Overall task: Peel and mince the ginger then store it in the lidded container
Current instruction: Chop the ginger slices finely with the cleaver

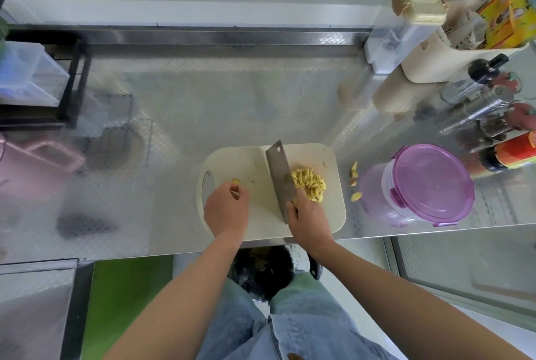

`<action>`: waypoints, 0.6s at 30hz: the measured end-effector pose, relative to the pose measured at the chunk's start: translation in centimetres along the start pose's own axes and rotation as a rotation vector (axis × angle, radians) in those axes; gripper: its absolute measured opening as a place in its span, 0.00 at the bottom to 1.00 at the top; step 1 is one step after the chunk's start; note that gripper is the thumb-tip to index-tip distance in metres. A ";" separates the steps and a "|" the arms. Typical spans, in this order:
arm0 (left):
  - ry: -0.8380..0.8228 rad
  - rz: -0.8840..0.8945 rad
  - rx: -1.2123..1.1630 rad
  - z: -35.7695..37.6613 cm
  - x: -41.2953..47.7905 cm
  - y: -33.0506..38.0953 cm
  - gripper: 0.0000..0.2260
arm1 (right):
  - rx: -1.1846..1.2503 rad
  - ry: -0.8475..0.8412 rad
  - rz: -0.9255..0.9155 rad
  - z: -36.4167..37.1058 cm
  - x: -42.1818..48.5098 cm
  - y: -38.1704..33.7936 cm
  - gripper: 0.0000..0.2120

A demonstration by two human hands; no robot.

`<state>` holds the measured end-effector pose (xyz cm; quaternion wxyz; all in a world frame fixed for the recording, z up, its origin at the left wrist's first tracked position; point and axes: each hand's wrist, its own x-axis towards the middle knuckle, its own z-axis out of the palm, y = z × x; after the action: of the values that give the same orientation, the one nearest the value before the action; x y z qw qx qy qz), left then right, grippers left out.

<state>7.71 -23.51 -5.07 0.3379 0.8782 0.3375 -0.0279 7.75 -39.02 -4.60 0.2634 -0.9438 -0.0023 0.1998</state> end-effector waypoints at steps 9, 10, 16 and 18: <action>0.006 0.089 0.170 -1.0 3.0 -1.2 0.11 | 0.067 0.020 -0.041 -1.0 1.3 -0.4 0.04; 0.001 0.112 0.193 -1.0 3.1 -1.1 0.10 | 0.068 0.019 -0.049 -0.9 1.3 -0.4 0.04; -0.039 0.124 0.203 -0.9 3.4 -0.9 0.07 | 0.042 -0.012 -0.055 -0.5 1.5 -0.4 0.05; -0.047 0.130 0.209 -0.8 3.4 -0.9 0.07 | 0.038 -0.023 -0.045 -0.4 1.5 -0.2 0.05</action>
<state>9.61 -20.62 -5.87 0.2536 0.9277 0.2669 -0.0616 9.29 -38.87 -4.69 0.2857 -0.9359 -0.0227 0.2046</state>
